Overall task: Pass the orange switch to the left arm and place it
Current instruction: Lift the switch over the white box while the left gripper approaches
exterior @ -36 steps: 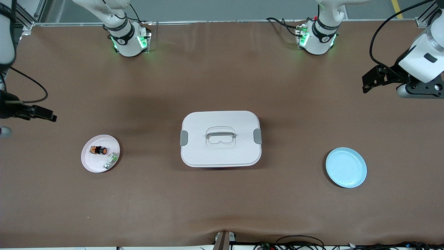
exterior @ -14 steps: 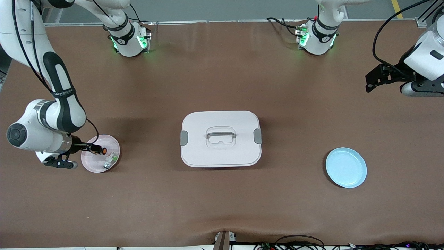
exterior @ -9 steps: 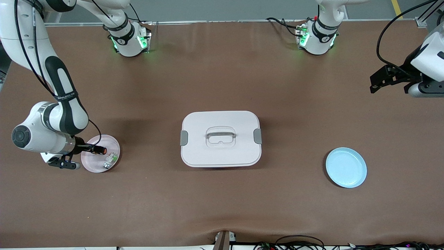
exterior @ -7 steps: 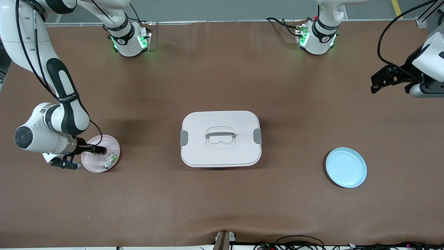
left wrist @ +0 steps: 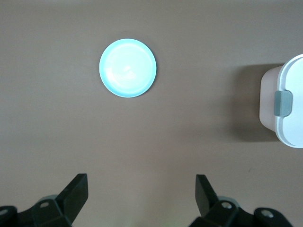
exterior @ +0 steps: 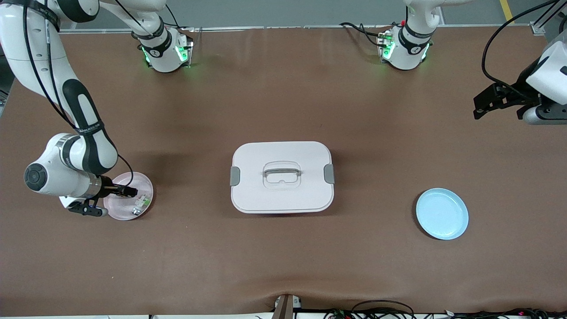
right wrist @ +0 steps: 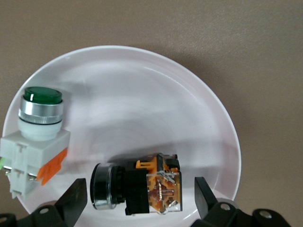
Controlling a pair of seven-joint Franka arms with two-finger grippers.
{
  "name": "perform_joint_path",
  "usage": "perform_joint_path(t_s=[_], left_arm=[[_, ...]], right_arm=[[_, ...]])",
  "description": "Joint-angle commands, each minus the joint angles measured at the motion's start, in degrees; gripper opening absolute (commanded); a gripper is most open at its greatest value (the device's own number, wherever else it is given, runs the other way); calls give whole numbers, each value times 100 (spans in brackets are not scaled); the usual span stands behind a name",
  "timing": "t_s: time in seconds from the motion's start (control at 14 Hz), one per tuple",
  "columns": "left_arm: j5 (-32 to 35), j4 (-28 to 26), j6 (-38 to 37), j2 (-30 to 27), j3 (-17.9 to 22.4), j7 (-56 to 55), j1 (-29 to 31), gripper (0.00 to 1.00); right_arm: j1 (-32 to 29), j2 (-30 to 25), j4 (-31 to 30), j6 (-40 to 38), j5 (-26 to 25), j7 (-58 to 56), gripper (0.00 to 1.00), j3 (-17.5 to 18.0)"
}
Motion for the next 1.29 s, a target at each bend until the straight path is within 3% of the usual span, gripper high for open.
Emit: perform_joint_path(t_s=[0.0, 0.07, 0.36, 0.5, 0.71, 1.0, 1.21], left_arm=[[-73, 36, -60, -45, 17, -1, 16, 100], [-64, 36, -60, -54, 17, -1, 16, 100], [-55, 36, -69, -63, 17, -1, 16, 100], [-46, 36, -78, -63, 26, 7, 16, 100], [-29, 36, -86, -63, 17, 16, 122, 100], [-29, 36, -87, -81, 35, 16, 130, 100], [-29, 36, -148, -124, 17, -1, 113, 100]], right_arm=[[-47, 45, 39, 37, 70, 37, 100, 41], [-47, 53, 30, 37, 61, 37, 91, 41], [-56, 45, 30, 37, 61, 20, 39, 41], [-47, 45, 30, 28, 61, -7, 23, 41], [-38, -43, 21, -138, 35, -59, 23, 41], [-47, -517, 65, -1252, 61, -16, 22, 59], [-47, -833, 100, -2113, 613, 20, 22, 59]])
